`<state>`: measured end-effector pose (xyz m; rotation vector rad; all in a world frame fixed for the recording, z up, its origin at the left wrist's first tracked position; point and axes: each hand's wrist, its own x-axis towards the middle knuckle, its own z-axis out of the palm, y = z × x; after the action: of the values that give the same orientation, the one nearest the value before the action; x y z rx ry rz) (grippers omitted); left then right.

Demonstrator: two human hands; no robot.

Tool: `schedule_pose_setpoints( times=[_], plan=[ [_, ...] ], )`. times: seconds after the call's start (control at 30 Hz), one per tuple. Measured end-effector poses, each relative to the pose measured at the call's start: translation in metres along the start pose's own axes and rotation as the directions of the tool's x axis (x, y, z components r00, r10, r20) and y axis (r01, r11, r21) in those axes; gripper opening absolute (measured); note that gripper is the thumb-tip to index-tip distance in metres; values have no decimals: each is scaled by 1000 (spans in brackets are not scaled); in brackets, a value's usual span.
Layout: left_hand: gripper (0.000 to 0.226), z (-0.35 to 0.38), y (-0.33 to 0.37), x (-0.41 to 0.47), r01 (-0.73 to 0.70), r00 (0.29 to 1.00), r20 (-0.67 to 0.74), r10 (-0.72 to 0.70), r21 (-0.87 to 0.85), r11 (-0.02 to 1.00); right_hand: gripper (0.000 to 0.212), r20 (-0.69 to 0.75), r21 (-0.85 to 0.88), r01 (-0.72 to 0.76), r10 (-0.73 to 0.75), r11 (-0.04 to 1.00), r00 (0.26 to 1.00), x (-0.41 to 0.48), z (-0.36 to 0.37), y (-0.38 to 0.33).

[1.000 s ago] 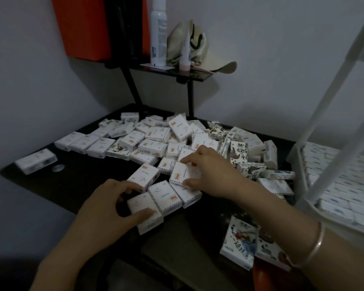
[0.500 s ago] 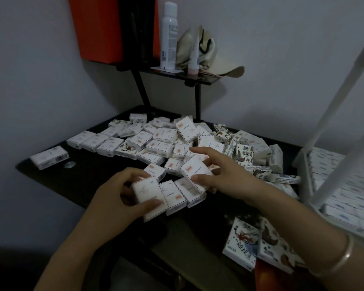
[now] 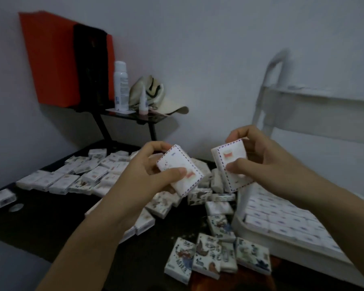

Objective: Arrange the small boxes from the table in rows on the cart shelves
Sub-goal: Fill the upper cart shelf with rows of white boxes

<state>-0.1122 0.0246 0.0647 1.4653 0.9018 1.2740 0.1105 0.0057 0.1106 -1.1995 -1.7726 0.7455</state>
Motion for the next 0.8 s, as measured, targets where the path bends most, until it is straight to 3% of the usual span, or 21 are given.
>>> schedule_pose_setpoints(
  times=[0.2, 0.3, 0.4, 0.57, 0.7, 0.8],
  plan=[
    [49, 67, 66, 24, -120, 982, 131, 138, -138, 983, 41, -75, -153, 119, -131, 981, 989, -33, -67, -55],
    [28, 88, 104, 56, -159, 979, 100, 177, -163, 974, 41, -197, -167, 161, -193, 973, 961, -29, -104, -87],
    [13, 101, 140, 93, -134, 988, 51, 143, -151, 979, 24, -364, -218, 168, -240, 961, 900, -10, -136, -103],
    [9, 122, 183, 141, -150, 983, 82, 164, -160, 976, 22, -591, -288, -25, -157, 957, 791, 45, -182, -92],
    [23, 142, 200, 166, -221, 962, 149, 227, -54, 974, 27, -546, -374, -201, -39, 905, 837, 81, -205, -75],
    [14, 153, 206, 181, -266, 956, 140, 256, 58, 962, 21, -481, -484, -281, 16, 829, 877, 105, -213, -63]
  ],
)
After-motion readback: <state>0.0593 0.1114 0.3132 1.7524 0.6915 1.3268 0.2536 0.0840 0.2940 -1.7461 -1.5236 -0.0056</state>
